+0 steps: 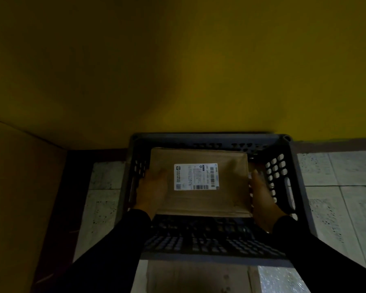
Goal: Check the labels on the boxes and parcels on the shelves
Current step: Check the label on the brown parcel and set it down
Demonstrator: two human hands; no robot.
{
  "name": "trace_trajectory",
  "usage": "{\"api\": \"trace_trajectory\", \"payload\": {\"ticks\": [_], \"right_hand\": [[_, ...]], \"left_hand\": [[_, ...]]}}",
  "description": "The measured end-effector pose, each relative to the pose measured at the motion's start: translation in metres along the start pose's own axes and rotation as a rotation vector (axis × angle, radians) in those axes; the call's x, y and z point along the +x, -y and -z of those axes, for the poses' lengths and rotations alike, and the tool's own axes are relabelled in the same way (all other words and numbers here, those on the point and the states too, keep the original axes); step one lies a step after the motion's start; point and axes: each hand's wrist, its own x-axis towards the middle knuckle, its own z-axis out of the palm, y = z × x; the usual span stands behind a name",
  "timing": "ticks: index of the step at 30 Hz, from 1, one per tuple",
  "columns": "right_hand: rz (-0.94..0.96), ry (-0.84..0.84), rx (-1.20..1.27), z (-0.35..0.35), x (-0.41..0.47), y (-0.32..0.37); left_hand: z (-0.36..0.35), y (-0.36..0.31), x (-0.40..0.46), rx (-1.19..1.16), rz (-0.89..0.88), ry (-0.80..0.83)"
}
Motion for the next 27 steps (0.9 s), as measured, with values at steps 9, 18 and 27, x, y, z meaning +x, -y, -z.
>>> {"api": "trace_trajectory", "payload": {"ticks": [9,18,27], "right_hand": [[0.002,0.023,0.002,-0.014,0.041,-0.029],[0.062,-0.011,-0.057,-0.013,0.04,-0.028],[0.196,0.102,-0.182,-0.02,-0.131,0.099]], "left_hand": [[-0.014,0.023,0.044,-0.212,0.081,0.062],[0.001,0.012,0.028,-0.1,-0.022,0.092],[0.072,-0.087,-0.098,-0.168,-0.317,0.126]]}}
